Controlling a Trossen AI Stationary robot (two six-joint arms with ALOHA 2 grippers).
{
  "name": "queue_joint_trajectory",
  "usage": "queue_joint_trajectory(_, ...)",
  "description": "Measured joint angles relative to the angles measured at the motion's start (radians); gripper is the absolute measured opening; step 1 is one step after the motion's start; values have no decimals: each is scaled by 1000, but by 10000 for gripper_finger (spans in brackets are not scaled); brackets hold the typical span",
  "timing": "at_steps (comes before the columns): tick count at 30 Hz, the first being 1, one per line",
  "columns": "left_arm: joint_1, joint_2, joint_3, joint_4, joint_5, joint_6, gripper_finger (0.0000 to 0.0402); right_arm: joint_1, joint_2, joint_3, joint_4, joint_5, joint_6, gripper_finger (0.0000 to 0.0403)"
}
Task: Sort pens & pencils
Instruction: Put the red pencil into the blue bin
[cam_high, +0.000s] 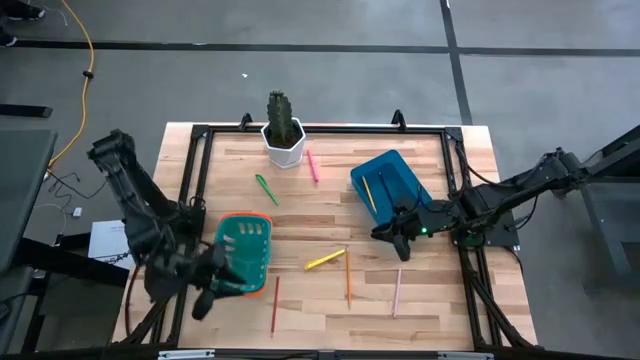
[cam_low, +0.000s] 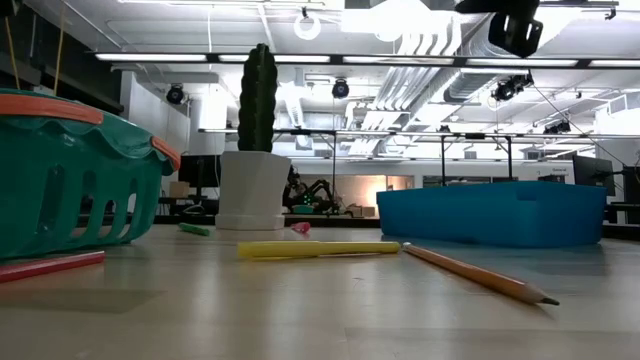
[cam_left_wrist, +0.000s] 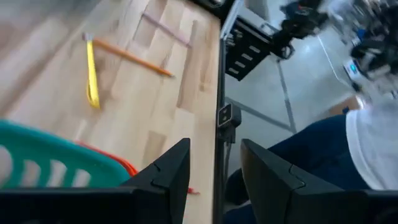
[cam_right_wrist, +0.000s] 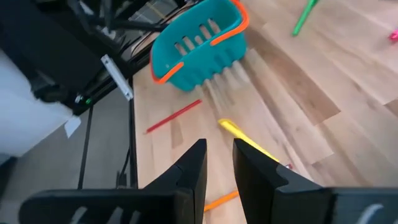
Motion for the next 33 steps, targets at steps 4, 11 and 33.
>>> queue_joint_trajectory(4, -18, 106, 38, 4, -3, -133, 129, 33, 0, 0, -2, -2, -17, 69)
queue_joint_trajectory(11, -16, 256, 167, -56, 14, -204, 129, 63, -1, 0, -4, -2, -17, 69)
queue_joint_trajectory(33, -17, 635, 555, -389, 135, -668, 129, 67, -1, 0, -24, 81, 7, 69)
